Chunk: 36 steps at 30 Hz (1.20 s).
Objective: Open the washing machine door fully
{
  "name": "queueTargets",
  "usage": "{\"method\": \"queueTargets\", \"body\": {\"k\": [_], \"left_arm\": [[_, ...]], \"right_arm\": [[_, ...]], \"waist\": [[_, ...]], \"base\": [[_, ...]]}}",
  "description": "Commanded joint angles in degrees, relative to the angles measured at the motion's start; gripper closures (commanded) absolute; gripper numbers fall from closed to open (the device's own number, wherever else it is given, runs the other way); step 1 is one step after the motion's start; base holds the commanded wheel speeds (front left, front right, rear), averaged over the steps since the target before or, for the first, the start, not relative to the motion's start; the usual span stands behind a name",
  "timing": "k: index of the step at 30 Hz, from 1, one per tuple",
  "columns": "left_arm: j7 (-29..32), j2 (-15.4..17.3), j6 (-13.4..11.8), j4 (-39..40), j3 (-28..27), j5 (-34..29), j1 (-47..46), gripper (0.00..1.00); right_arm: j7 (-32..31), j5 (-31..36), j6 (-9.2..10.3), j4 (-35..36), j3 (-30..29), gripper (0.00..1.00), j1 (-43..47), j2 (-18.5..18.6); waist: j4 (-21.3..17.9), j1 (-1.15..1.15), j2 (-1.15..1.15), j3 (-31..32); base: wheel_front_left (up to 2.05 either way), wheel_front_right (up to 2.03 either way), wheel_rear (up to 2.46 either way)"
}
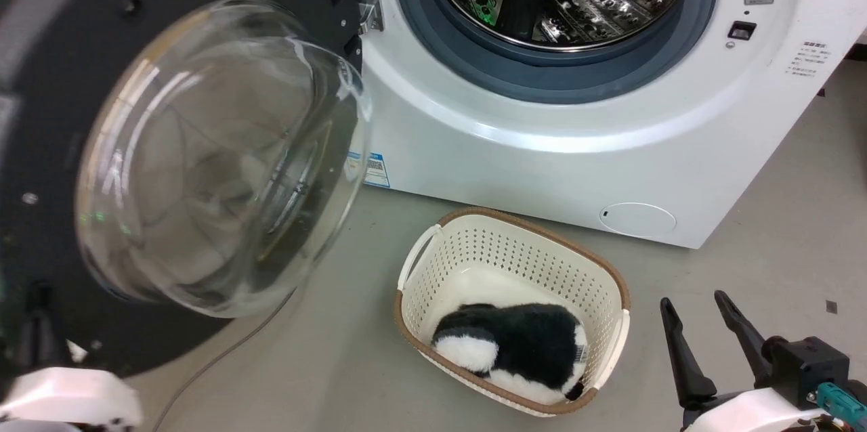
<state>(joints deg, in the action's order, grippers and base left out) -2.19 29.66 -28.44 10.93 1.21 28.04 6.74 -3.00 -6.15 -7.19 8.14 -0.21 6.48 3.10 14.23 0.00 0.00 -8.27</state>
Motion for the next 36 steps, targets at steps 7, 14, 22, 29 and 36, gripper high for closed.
{"method": "queueTargets", "body": {"k": [7,14,22,29,36], "left_arm": [[-5.03,1.79,4.12,-10.17,-3.61,2.76,-4.94,1.0],[-8.53,1.99,6.84,-19.58,-4.75,4.34,-8.64,1.0],[-11.33,-1.72,7.38,-21.83,-4.27,4.59,-5.78,1.0],[-12.45,-6.39,5.06,-15.35,-2.82,1.86,-0.56,0.87],[-12.49,-9.02,3.75,-6.63,-0.45,-0.86,4.56,0.0]], "right_arm": [[0.06,0.75,-0.3,0.21,0.11,0.0,-1.45,-0.23],[0.06,1.07,-0.3,-0.14,0.44,0.0,-1.78,-0.23],[0.56,0.35,-0.3,-1.27,0.61,0.0,-0.8,-0.23],[0.79,-0.27,-0.3,-2.03,0.77,0.0,0.22,-0.23],[0.78,-0.47,-0.3,-2.08,0.97,0.0,0.99,-0.23]], "waist": [[-0.17,0.0,0.0,-0.51],[-1.01,0.0,0.0,-0.01],[-1.84,0.0,0.0,2.25],[-2.06,0.0,0.0,4.37],[-2.84,0.0,0.0,6.07]], "base": [[0.0,0.0,0.0],[0.0,0.0,0.0],[0.0,0.0,0.0],[0.0,0.0,0.0],[0.0,0.0,0.0]]}}
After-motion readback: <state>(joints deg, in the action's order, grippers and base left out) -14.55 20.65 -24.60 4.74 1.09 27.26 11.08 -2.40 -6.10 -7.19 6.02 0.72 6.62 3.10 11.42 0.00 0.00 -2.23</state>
